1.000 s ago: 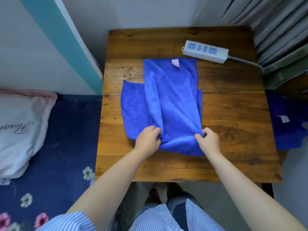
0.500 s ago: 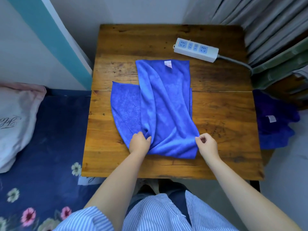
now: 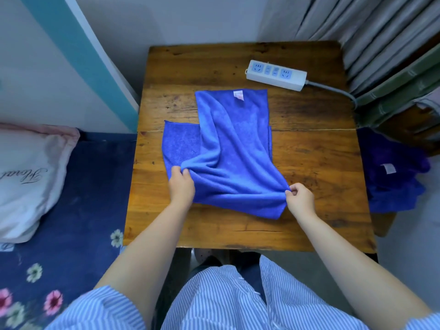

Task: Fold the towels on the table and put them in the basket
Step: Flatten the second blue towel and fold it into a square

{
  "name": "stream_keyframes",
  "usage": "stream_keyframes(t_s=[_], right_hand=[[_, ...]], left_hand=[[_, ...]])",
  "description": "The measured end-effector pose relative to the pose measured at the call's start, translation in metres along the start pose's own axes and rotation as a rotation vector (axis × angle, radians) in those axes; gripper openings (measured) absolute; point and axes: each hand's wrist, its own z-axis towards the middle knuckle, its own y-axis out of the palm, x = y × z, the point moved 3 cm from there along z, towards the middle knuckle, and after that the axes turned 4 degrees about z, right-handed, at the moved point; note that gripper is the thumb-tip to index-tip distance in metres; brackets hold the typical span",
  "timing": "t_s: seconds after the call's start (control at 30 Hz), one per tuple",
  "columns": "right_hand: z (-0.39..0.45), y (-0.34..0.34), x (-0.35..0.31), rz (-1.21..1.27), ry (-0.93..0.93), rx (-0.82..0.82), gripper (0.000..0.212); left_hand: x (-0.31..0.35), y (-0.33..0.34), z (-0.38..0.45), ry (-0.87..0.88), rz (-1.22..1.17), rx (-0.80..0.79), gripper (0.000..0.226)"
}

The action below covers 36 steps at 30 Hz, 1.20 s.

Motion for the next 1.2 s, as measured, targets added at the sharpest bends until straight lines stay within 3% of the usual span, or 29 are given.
stream_keyframes(t_s=[0.1, 0.17, 0.33, 0.43, 0.5, 0.7, 0.8, 1.0, 1.2], right_hand=[[0.004, -0.005, -0.003, -0.01, -0.016, 0.036, 0.019], [0.005, -0.005, -0.004, -0.04, -0.034, 0.03, 0.018], [-0.001, 0.002, 0.009, -0.21, 0.009, -0.086, 0.012], [-0.007, 0.005, 0.013, -0.244, 0.011, -0.108, 0.011], [-0.01, 0.006, 0.01, -0.254, -0.03, -0.13, 0.007], [-0.012, 0.01, 0.006, -0.263, -0.086, -0.184, 0.009], [-0.013, 0.01, 0.011, -0.252, -0.083, -0.178, 0.008], [-0.013, 0.005, 0.025, -0.235, -0.079, -0.173, 0.008], [-0.012, 0.0, 0.026, -0.201, -0.12, -0.161, 0.009]], left_hand=[[0.007, -0.03, 0.007, 0.083, -0.084, 0.097, 0.011], [0.002, -0.039, 0.004, 0.181, 0.037, 0.073, 0.013], [-0.04, -0.01, -0.028, 0.367, 0.578, -0.288, 0.005], [-0.047, 0.021, -0.05, 0.409, 0.557, -0.506, 0.034], [-0.04, 0.037, -0.058, 0.328, 0.432, -0.553, 0.036], [-0.033, 0.046, -0.047, 0.046, 0.416, -0.312, 0.035], [-0.035, 0.048, -0.044, 0.022, 0.601, -0.289, 0.028], [-0.041, 0.059, -0.044, 0.027, 0.702, -0.37, 0.035], [-0.042, 0.046, -0.041, -0.013, 0.524, -0.206, 0.026]])
